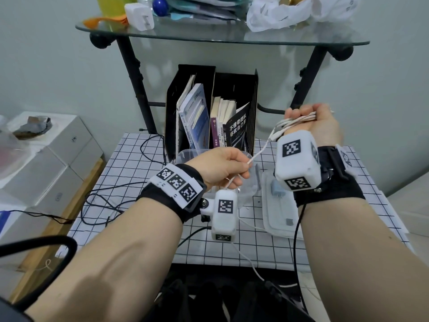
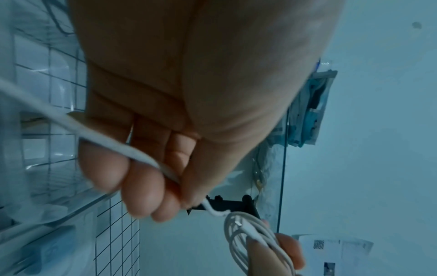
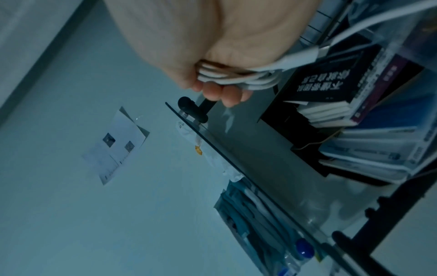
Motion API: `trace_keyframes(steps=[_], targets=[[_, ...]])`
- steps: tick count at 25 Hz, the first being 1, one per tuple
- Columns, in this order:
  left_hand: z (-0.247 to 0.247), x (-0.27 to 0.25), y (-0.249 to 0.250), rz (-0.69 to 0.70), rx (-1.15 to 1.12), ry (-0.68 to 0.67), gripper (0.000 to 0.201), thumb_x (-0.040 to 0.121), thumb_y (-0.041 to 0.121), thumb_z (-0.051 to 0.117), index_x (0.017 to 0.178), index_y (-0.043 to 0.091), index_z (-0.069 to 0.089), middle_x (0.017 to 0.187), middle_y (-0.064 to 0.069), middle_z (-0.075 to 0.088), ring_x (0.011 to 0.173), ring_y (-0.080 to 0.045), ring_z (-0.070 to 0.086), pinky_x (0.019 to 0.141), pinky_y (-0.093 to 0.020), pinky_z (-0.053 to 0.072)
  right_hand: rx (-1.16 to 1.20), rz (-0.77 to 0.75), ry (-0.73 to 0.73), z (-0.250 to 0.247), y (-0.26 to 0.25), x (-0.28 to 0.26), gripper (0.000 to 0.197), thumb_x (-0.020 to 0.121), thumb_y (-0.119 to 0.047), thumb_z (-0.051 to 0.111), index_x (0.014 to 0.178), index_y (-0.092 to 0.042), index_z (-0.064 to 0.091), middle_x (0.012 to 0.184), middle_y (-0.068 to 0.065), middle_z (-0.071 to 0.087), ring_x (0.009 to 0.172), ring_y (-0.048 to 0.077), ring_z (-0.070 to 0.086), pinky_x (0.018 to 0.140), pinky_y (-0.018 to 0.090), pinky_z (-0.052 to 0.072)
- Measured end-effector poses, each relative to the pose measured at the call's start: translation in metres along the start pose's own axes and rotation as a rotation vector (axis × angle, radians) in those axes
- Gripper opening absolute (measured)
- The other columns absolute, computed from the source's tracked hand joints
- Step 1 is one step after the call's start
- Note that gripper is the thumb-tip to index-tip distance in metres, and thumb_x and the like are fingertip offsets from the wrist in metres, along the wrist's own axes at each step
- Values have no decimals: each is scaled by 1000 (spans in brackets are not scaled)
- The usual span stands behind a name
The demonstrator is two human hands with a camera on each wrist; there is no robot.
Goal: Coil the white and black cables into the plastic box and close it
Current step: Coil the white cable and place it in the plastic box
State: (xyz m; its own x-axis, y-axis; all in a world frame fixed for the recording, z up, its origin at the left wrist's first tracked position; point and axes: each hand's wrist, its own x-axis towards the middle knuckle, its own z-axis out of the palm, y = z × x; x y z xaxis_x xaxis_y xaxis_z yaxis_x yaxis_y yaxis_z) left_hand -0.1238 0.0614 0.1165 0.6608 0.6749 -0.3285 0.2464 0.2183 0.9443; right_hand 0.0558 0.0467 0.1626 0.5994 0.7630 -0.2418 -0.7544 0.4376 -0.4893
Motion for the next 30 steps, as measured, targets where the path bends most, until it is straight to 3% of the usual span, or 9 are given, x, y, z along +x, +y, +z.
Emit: trace_keyframes(steps=[2,7,9,14,16,18,22,26,30], targets=[[0,-1,4,16,30,-24,10,89,2,59,92,9,64,72,-3,64,51,-9,55,52,-21,44,-88,-40,8,-6,5,1,18,99,-20,43,82,-16,43,54,-2,50,48,17,53,49,22,46],[4,-4,14,94,68,-36,22,84,-4,61,104,2,68,71,-4,64,51,-5,53,46,-15,42,-376,-167,-61,-11,16,-15,17,101,-19,40,86,-15,45,57,-2,55,63,17,60,57,25,47],[4,-5,19,124,69,-10,22,84,-3,62,105,2,68,74,-6,64,50,-4,53,47,-15,42,-492,-165,-113,-13,22,-20,18,102,-18,40,85,-15,46,61,2,53,60,16,58,54,24,46],[2,-7,29,139,80,89,12,86,6,65,97,1,67,65,-1,59,47,-4,49,48,-16,40,-976,-73,-284,-24,27,-23,21,98,-20,46,78,-15,52,59,1,59,51,16,56,57,33,49],[0,-7,31,143,120,117,14,86,11,67,94,-1,66,70,-5,62,46,-4,47,48,-16,40,-1144,-9,-360,-25,29,-26,21,97,-18,48,77,-12,53,60,3,59,49,17,55,54,33,47],[-1,-8,32,158,140,130,10,86,11,66,87,1,67,73,-9,65,46,-5,45,46,-16,38,-1190,86,-411,-24,33,-29,20,97,-16,48,79,-9,53,59,8,56,45,18,51,49,32,44],[-5,-9,32,195,111,185,8,84,5,66,77,8,65,51,6,59,42,-5,44,39,-14,33,-1232,247,-461,-23,34,-31,32,99,-27,43,74,-10,52,41,3,45,36,17,33,43,26,26],[-14,-4,30,217,19,201,17,77,-1,70,90,8,67,75,-9,61,67,-23,49,56,-24,38,-1277,361,-535,-21,32,-39,56,95,-55,40,69,-7,53,40,2,31,30,13,22,37,18,19],[-20,-3,26,242,-33,222,17,78,3,72,92,13,68,78,-5,63,60,-13,48,53,-20,38,-1265,410,-545,-18,28,-45,47,93,-47,51,61,-13,49,36,-5,27,29,7,17,34,14,13]])
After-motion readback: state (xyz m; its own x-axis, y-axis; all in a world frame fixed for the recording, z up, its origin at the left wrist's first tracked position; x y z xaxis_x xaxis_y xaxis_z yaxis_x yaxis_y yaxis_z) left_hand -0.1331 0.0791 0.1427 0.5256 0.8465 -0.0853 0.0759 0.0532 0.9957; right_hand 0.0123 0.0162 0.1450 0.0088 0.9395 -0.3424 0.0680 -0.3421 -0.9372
